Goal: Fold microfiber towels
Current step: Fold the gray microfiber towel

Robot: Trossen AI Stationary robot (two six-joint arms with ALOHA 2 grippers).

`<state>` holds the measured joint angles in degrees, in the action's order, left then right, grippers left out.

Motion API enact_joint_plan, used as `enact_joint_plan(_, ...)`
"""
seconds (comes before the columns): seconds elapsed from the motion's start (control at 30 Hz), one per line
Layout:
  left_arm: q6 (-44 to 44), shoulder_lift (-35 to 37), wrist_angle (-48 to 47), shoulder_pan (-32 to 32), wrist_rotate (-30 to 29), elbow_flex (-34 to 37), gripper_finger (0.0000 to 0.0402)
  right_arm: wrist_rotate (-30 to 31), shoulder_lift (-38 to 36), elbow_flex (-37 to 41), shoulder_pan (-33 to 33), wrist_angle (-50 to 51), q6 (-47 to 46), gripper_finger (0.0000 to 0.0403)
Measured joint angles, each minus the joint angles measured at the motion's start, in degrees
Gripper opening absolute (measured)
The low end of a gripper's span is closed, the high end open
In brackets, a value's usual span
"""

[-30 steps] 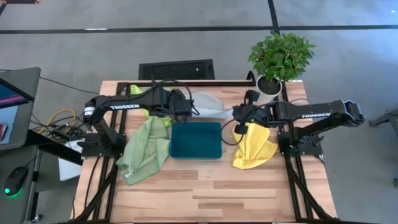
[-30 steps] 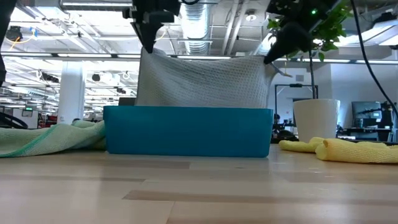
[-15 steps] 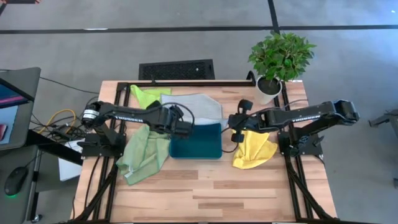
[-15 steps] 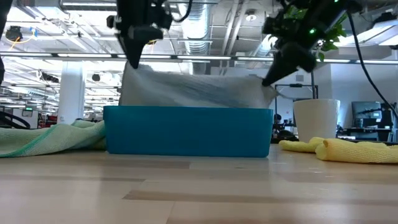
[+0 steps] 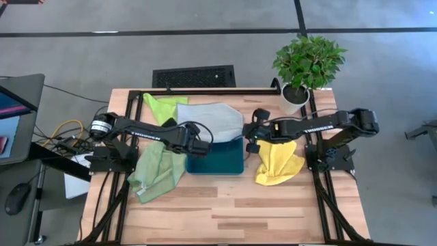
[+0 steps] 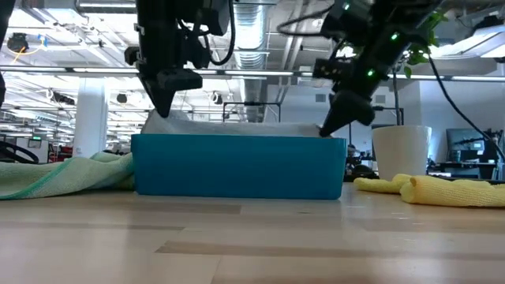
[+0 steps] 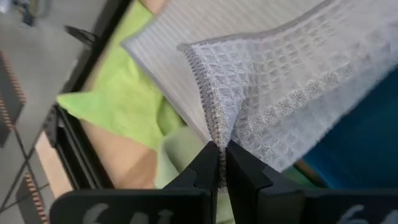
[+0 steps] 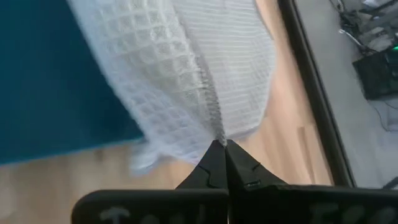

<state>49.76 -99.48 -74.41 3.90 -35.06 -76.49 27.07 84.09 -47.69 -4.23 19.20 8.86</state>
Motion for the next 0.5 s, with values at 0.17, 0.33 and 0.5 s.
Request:
enact_joint_plan(0.17, 0.0, 0.0, -0.2, -2.0, -5.6, -0.2, 0.0013, 0.0, 0.6, 0.0, -4.7, -3.0, 3.2, 0.0001)
enact_joint_plan(0.33, 0.4, 0.0, -0.2, -5.8, -8.4, -0.2, 0.0013, 0.0, 0.6, 0.0, -9.6, -5.6, 6.6, 0.0001)
enact_joint_plan(0.5, 0.6, 0.0, 0.0, -9.9, -9.8, -0.2, 0.0013, -0.3, 2.6, -0.1, -14.2, -7.8, 9.1, 0.0001)
